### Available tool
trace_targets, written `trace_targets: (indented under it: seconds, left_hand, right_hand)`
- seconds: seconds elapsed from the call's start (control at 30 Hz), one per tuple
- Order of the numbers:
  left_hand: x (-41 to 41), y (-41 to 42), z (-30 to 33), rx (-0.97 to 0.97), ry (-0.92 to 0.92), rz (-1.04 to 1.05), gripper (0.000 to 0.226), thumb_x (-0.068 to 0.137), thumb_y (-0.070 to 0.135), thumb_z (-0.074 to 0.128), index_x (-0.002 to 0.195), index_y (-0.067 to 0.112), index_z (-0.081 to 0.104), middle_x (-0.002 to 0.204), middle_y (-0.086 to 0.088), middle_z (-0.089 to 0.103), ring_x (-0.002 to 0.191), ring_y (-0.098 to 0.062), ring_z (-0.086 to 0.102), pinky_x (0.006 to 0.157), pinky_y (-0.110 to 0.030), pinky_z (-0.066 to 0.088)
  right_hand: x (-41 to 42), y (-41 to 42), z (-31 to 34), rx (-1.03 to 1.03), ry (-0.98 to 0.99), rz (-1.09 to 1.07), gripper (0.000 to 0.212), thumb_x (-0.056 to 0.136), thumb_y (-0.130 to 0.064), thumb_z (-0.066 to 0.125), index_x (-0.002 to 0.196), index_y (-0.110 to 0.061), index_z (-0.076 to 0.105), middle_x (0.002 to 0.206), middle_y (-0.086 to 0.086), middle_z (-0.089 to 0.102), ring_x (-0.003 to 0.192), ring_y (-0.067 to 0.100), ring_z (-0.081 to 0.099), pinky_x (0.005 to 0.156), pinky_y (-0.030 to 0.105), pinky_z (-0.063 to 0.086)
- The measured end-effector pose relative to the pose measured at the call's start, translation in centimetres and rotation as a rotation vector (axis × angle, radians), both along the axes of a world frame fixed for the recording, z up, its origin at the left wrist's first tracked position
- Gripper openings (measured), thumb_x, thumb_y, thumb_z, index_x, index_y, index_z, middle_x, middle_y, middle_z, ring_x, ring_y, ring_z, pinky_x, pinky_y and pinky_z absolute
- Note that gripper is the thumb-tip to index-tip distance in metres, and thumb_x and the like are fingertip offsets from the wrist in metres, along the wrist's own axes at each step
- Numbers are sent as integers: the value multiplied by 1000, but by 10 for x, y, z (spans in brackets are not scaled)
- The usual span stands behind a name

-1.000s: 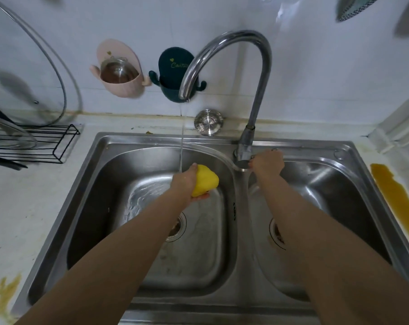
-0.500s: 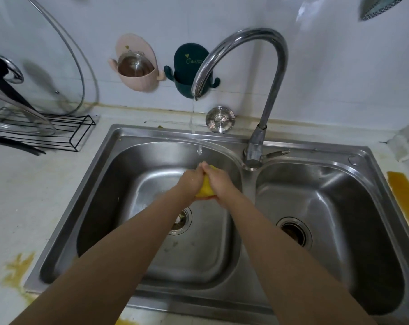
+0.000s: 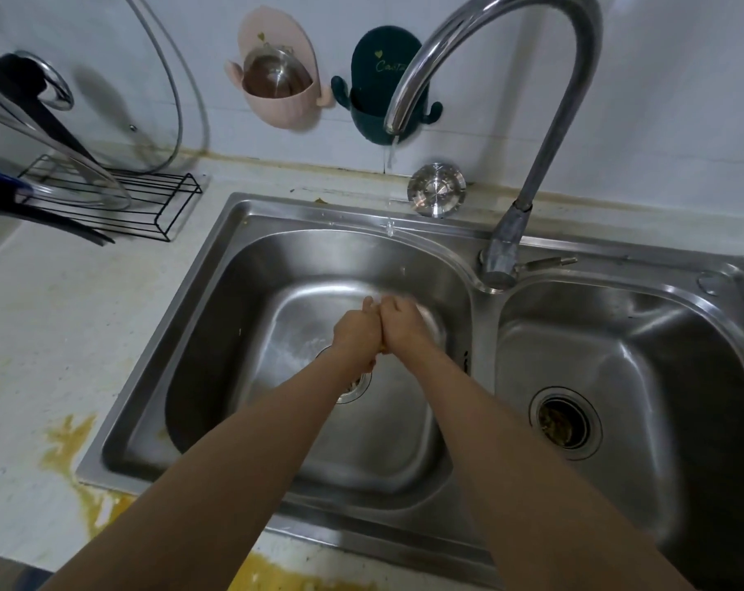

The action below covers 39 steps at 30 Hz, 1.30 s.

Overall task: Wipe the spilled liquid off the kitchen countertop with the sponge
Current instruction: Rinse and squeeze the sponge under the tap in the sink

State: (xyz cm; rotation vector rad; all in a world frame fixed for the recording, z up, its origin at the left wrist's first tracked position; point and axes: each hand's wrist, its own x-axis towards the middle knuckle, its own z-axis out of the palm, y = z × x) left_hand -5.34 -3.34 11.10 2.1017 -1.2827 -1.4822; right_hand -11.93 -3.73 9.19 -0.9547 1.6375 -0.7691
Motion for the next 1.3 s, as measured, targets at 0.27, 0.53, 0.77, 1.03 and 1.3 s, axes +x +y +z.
trace_targets:
  seconds: [0.27,0.53,0.77,1.03,1.3]
  left_hand:
    - [9,-1,-9,-173,-271,-183,41,101,6,26,139,-8,21,130,-19,49,118,-29,50,89,-31,41]
    - [13,3,-1,-321,-456,-343,32,100,8,26,123,1,46,108,-14,64,95,-29,63,65,-28,36]
    - [12,7,8,-47,-115,-111,64,103,38,8,87,-1,56,66,-11,51,59,-22,52,40,-24,42]
    - [15,15,13,-362,-431,-486,25,93,5,38,108,-4,56,110,-20,62,102,-33,58,71,-30,38]
    - [13,28,13,-450,-553,-618,31,98,6,29,114,-1,54,108,-17,64,98,-32,60,67,-31,36]
  right_hand:
    - [1,3,-8,147,-138,21,36,97,-17,35,63,-11,44,57,6,39,49,16,35,44,23,28]
    - [2,-1,16,316,-411,-129,35,92,-41,46,68,-17,57,69,4,58,71,20,56,68,31,49]
    - [24,-1,24,32,-85,-253,38,90,-17,41,53,-13,39,58,3,41,60,18,41,68,36,34]
    - [16,3,23,15,-141,-312,38,91,-11,36,54,-13,31,50,0,32,48,13,34,48,24,27]
    - [10,19,21,130,-299,-356,35,91,-12,42,56,-13,38,52,0,39,44,8,42,42,18,34]
